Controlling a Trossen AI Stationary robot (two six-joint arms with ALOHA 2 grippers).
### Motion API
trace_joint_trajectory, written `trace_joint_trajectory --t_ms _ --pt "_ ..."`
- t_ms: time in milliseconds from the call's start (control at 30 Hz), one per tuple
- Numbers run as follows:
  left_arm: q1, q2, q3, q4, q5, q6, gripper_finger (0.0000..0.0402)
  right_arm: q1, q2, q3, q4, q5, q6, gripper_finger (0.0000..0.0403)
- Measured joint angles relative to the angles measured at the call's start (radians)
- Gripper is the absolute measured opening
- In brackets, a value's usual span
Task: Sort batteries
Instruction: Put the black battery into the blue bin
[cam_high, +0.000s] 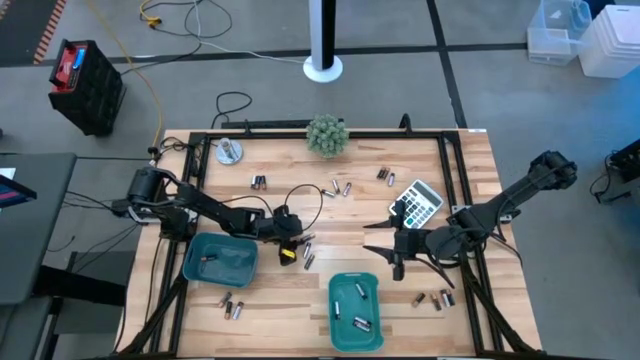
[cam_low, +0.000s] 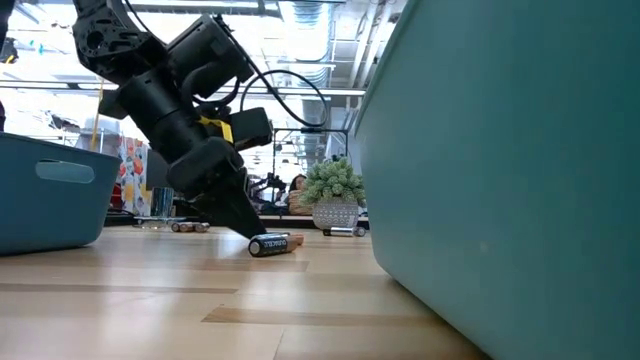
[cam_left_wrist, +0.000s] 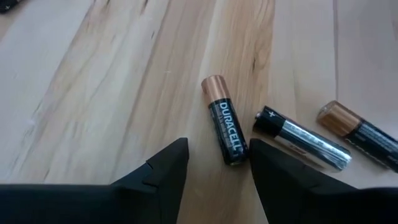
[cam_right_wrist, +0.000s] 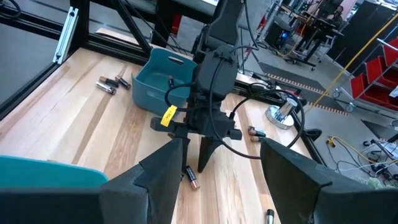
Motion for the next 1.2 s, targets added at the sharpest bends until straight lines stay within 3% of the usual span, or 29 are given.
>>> trace_joint_trajectory --t_ms 533,900,1200 --pt "0.015 0.002 0.001 -0.01 -0.035 -0.007 0.0034 0.0 0.0 0.0 -0.013 0.03 0.003 0.0234" --pt "0.012 -0.019 -0.001 -0.019 -0.067 0.017 0.0034 0.0 0.0 0.0 -0.013 0.031 0.001 0.0234" --pt "-0.017 -0.19 -0.003 -0.069 -0.113 0.097 0.0034 0.0 0.0 0.0 -0.014 0.033 -0.001 0.0234"
